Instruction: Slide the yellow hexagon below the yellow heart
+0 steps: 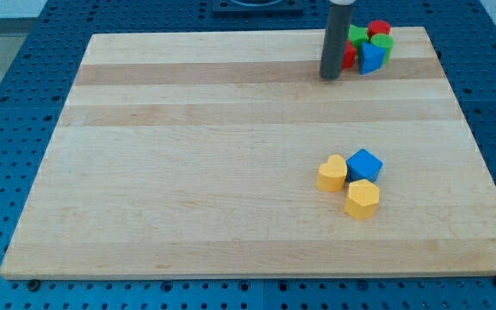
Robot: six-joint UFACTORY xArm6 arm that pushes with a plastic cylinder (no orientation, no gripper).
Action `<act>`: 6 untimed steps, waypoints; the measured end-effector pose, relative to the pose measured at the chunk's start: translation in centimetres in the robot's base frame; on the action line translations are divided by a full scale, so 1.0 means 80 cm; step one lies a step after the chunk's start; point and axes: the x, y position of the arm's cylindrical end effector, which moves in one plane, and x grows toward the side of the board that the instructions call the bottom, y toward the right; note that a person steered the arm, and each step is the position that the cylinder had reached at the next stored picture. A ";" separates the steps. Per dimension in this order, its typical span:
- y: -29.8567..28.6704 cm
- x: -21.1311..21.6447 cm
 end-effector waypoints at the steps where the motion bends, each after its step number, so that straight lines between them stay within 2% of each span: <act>1: 0.027 0.034; 2: 0.073 0.068; 3: 0.102 0.127; 5: 0.111 0.241; 6: 0.101 0.275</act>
